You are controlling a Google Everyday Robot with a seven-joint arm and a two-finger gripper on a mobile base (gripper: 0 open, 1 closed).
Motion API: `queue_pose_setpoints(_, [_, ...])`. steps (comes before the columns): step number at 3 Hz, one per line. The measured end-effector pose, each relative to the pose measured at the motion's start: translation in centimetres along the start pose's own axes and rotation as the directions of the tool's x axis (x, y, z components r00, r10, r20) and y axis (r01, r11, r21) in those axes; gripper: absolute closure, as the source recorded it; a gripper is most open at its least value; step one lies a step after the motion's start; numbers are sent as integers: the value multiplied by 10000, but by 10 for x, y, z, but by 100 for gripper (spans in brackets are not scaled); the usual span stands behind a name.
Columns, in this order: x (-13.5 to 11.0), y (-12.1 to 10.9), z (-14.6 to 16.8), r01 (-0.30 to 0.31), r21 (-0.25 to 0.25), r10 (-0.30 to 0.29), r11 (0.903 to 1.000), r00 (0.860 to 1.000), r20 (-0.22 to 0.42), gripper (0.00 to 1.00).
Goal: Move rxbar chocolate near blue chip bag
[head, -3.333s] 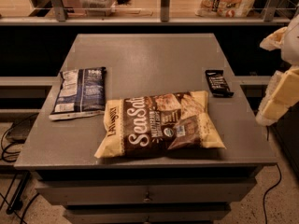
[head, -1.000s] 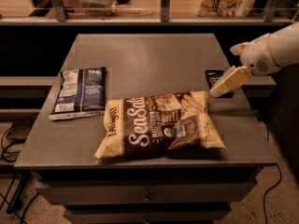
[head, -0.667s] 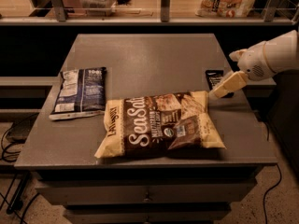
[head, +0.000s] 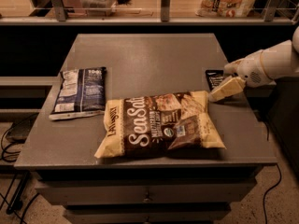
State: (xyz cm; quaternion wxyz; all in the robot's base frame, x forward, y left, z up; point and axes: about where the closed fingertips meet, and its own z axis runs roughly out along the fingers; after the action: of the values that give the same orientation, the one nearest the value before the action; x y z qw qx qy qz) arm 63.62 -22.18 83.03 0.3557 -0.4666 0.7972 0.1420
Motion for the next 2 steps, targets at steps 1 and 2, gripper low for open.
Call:
queue_pose_setpoints(1, [1,-1,2,-51,10,51,10000,10000,-56,42])
queue_pose_setpoints(2, [0,0,3,-16,-9,16,10000,9999,-119,65])
